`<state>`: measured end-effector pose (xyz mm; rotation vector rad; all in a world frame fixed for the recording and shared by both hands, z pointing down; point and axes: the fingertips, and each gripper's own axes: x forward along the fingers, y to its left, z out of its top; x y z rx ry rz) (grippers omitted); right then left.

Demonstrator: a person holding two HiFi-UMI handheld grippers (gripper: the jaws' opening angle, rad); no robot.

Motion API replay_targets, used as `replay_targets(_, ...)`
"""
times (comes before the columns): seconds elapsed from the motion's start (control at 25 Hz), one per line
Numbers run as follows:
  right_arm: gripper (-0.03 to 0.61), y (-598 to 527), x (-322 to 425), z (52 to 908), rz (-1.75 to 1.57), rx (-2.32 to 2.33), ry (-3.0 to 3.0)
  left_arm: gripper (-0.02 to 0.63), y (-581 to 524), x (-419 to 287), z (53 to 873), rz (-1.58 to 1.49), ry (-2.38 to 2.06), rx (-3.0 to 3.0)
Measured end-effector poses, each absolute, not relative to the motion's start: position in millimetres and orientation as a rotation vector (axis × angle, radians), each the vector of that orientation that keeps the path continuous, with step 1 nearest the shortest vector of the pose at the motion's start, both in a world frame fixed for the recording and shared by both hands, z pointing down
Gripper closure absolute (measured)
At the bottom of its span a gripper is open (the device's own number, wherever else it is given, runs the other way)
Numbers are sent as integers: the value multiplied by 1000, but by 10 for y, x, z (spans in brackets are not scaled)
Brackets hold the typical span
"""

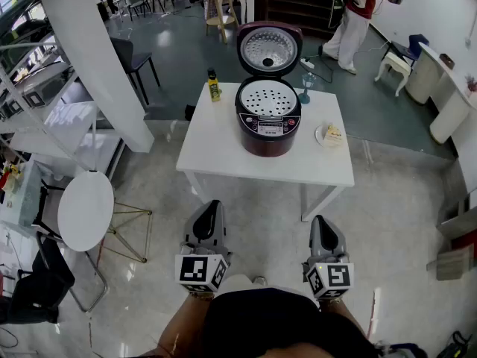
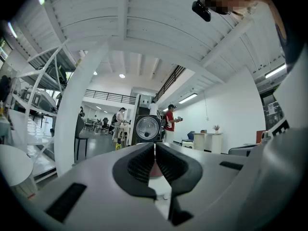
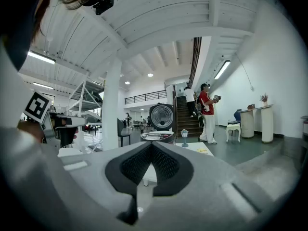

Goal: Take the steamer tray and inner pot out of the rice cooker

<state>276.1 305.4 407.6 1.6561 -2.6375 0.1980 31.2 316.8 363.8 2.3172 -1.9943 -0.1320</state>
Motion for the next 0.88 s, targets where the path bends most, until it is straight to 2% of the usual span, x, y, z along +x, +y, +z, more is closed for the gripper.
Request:
replay_targets(0.36,577,3017,2794,4123,186,1655,-2613,603,3279,443,3952,-31,-1893,2308)
replay_targets(0.88,575,3045,2762,4170,218,1612,-2652,601,3182,425,3928,-59,-1919,2275)
